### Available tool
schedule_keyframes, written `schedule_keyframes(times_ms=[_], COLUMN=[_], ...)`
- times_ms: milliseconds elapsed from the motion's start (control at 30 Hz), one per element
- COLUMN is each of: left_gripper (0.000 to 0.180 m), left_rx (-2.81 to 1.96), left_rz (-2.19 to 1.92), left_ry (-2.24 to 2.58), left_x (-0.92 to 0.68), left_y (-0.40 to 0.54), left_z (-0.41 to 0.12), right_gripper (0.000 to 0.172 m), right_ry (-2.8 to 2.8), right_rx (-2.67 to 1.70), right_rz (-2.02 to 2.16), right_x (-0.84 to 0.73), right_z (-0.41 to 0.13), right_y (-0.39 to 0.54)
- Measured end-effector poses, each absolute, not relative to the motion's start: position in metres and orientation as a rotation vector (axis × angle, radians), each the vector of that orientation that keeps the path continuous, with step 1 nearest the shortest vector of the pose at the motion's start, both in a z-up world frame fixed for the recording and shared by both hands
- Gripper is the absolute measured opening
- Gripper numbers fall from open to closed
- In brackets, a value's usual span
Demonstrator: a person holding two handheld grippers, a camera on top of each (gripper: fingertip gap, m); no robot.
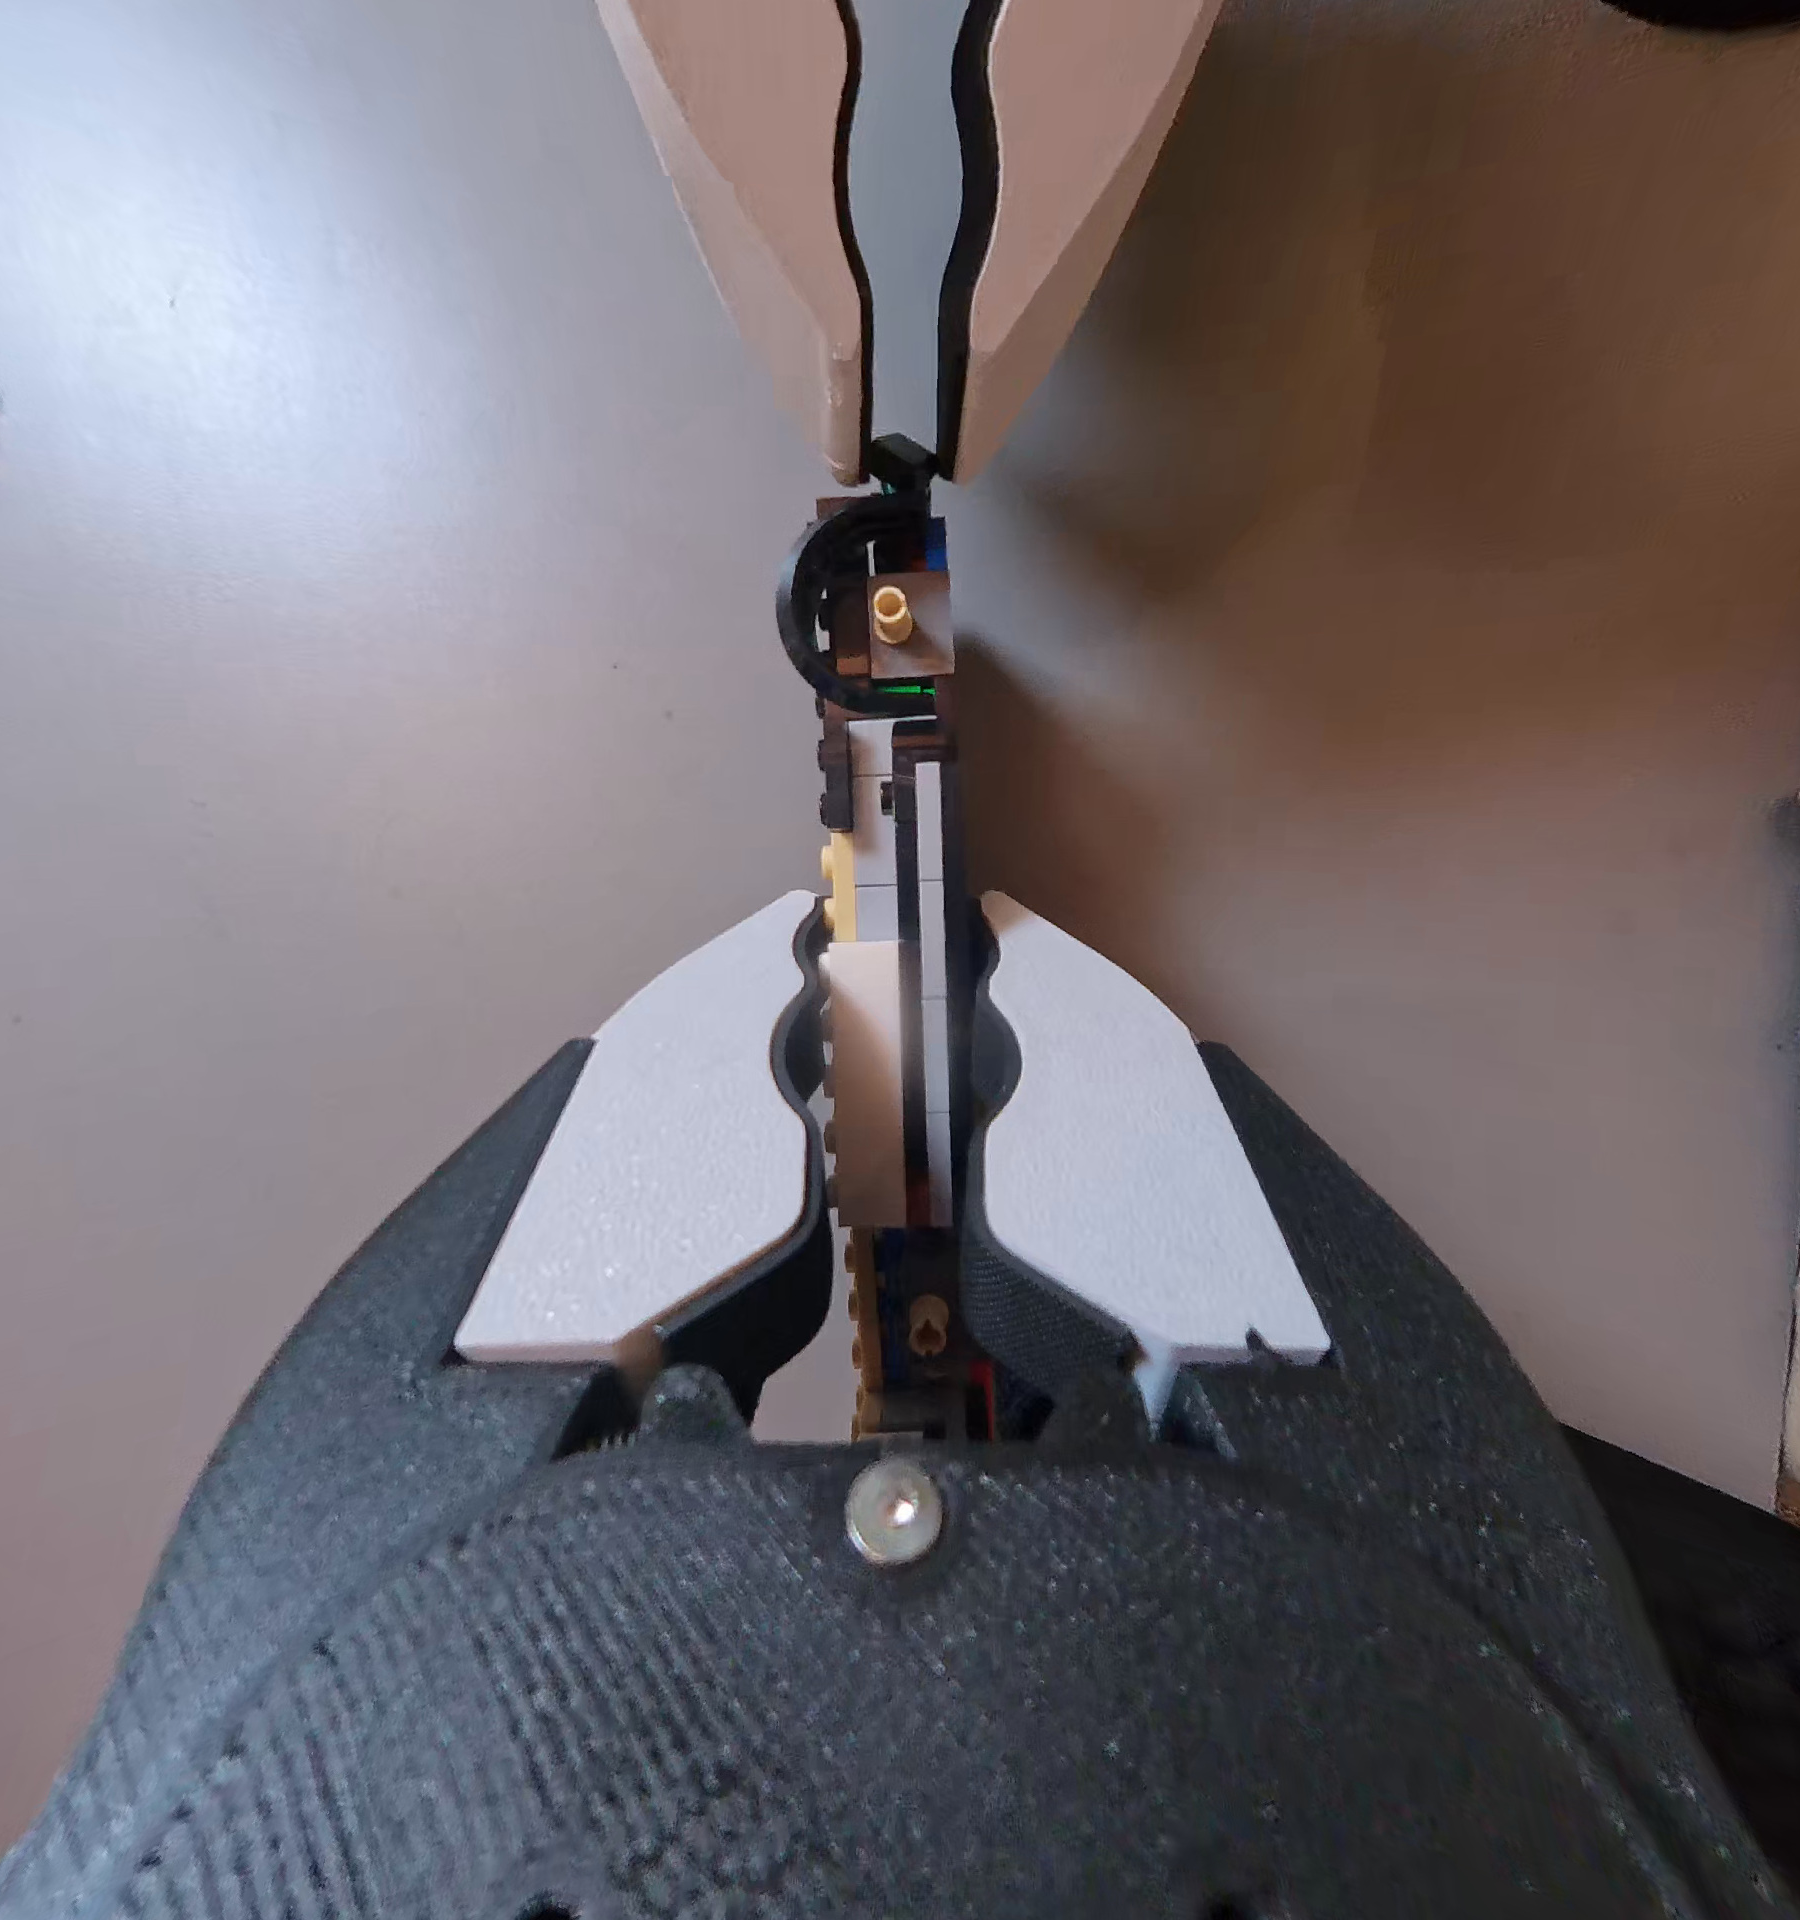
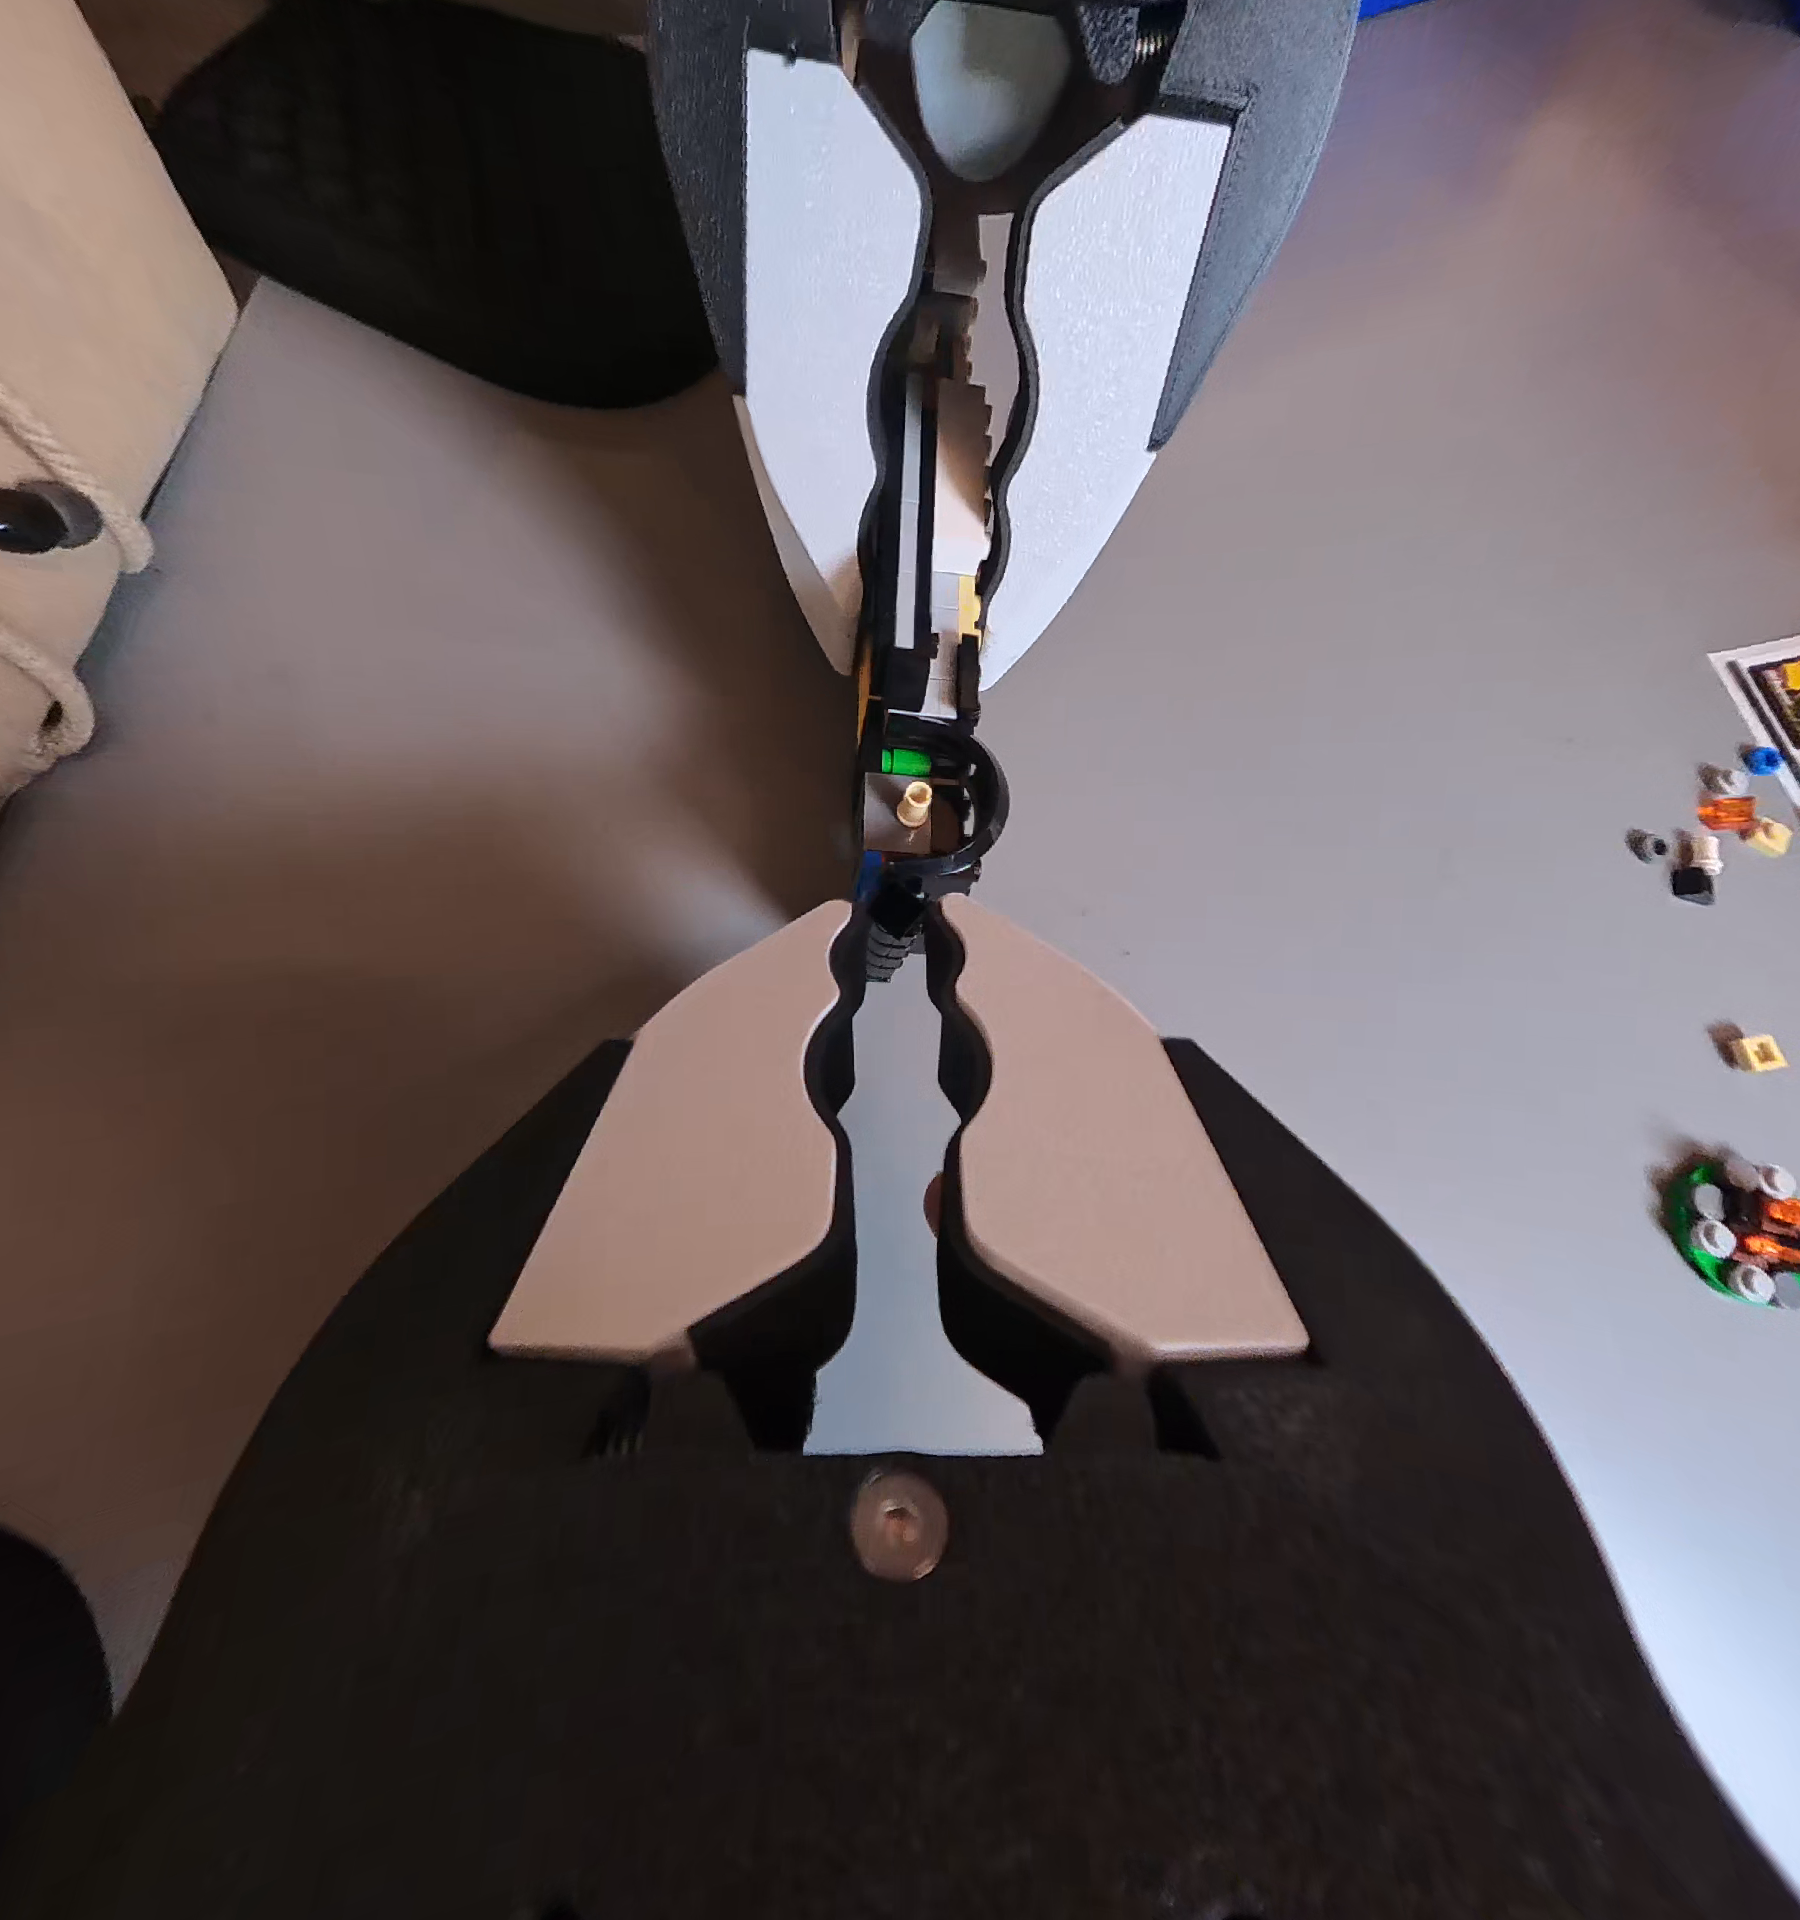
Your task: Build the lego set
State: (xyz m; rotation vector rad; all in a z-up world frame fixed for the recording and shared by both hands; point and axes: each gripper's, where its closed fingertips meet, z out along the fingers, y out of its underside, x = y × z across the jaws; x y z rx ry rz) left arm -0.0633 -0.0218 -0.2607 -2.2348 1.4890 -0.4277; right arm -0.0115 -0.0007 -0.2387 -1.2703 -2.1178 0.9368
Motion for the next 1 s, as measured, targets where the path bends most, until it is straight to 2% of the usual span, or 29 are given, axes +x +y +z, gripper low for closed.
schedule_keyframes(times_ms=[167,433,1000], left_gripper=[0.024,0.024,0.024], left_rx=[-2.24,-2.242,-2.237], left_rz=[-0.432,-0.428,-0.416], left_ry=[1.483,1.48,1.485], left_x=[-0.0634,-0.0634,-0.0632], left_y=[-0.0216,-0.0214,-0.0216], left_z=[-0.2608,-0.2608,-0.2609], right_gripper=[0.021,0.009,0.008], right_ry=[-2.05,-1.831,-2.139], right_rx=[-1.381,-1.488,-1.435], right_rz=[0.947,0.865,0.771], right_x=[-0.0075,-0.0118,-0.0113], right_z=[-0.2358,-0.2355,-0.2392], right_y=[0.0003,0.0007,0.0002])
